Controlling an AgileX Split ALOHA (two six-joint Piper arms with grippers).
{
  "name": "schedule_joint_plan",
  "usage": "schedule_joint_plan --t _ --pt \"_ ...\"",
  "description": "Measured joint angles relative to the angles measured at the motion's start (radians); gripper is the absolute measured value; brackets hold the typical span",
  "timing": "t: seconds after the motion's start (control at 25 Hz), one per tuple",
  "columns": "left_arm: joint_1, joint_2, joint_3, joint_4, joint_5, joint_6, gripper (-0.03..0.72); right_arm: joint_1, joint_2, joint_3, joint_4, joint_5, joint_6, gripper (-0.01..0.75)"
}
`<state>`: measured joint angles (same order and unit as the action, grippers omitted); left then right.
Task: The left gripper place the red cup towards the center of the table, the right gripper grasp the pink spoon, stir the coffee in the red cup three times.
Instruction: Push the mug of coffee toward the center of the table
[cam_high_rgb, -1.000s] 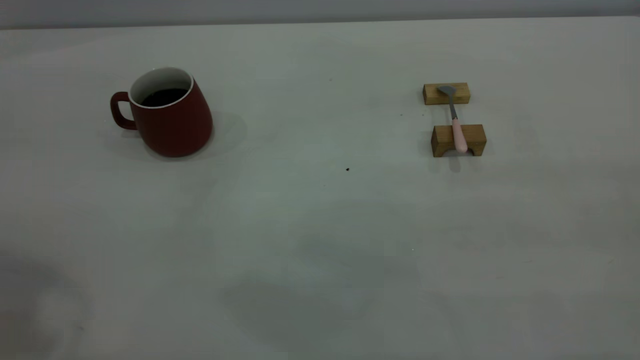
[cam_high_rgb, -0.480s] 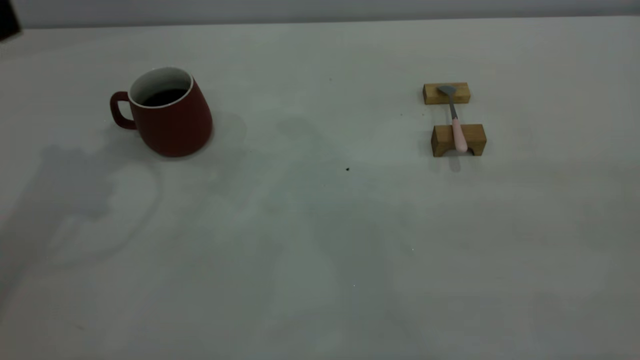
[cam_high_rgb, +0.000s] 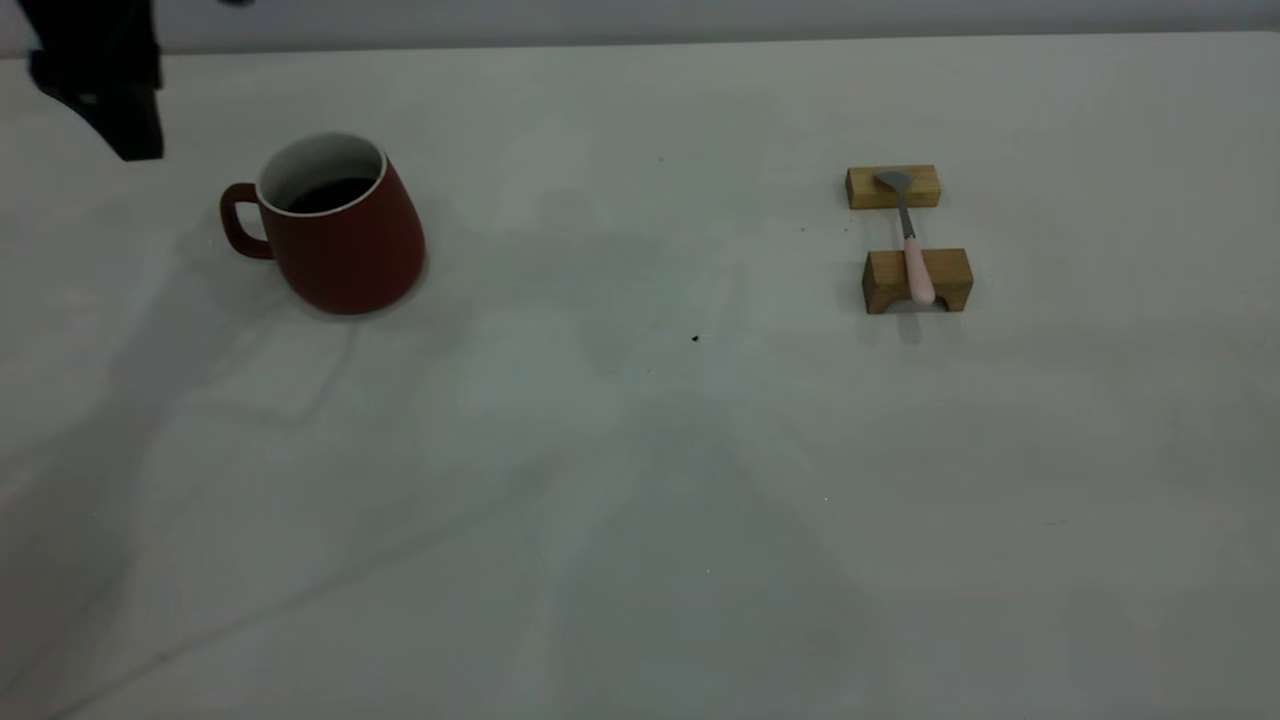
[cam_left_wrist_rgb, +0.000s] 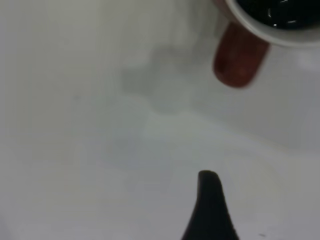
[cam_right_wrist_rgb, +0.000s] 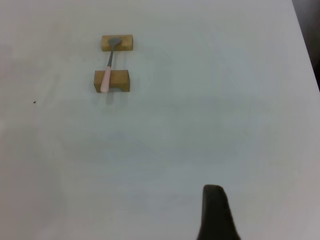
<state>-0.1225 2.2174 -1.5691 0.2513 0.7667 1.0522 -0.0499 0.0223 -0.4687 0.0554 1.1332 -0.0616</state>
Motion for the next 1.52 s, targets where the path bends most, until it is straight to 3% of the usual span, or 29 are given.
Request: schedule_joint_plan --t 0.24,0.88,1.52 --pt "-0.026 0.115 -0.095 -0.006 -0.017 0.080 0.637 0.000 0.000 0.000 0.000 0.000 0.000 0.555" --pt "-0.055 0.199 -0.104 -0.048 -0.055 0.191 0.580 0.000 0.000 0.000 0.000 0.000 0.000 0.555" --pt "-0.272 0.199 -0.104 -0.172 -0.085 0.191 0.575 0.000 0.000 0.000 0.000 0.000 0.000 0.555"
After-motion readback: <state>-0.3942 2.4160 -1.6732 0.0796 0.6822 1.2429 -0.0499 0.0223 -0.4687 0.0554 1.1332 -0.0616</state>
